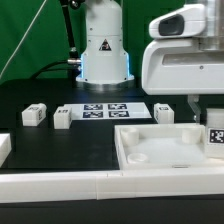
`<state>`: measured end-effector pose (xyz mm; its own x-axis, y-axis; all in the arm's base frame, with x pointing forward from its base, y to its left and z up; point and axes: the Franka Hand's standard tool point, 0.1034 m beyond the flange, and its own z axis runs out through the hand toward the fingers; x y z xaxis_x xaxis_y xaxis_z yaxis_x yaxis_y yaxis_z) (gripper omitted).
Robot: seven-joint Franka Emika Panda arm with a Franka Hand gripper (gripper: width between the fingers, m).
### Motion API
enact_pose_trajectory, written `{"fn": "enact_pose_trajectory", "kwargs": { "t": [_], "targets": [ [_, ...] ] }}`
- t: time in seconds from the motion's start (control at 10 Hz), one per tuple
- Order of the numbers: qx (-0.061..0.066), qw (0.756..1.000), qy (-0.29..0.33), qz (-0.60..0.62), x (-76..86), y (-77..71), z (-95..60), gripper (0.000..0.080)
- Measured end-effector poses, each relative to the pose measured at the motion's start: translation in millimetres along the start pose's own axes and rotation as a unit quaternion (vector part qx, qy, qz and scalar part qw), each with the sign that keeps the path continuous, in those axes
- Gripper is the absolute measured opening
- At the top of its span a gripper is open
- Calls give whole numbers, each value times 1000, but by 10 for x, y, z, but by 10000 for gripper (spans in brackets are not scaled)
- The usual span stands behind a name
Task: Assemble one leg
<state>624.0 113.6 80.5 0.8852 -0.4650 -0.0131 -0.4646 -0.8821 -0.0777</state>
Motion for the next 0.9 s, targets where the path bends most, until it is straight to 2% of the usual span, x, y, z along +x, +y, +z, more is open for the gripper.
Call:
{"fn": "enact_pose_trajectory", "kwargs": {
  "t": [0.1, 0.3, 0.5, 0.6, 0.8, 0.9],
  "targets": [
    [-1, 999, 0, 44, -1, 2, 1, 291],
    [-2, 982, 2, 191, 0, 9, 4, 291],
    [-8, 948, 6, 318, -31, -15, 4, 291],
    [-11, 921, 13, 389, -45, -29, 5, 291],
    [1, 885, 1, 466, -20, -15, 0, 291],
    [0, 875, 2, 484, -25, -19, 3, 298]
  ]
}}
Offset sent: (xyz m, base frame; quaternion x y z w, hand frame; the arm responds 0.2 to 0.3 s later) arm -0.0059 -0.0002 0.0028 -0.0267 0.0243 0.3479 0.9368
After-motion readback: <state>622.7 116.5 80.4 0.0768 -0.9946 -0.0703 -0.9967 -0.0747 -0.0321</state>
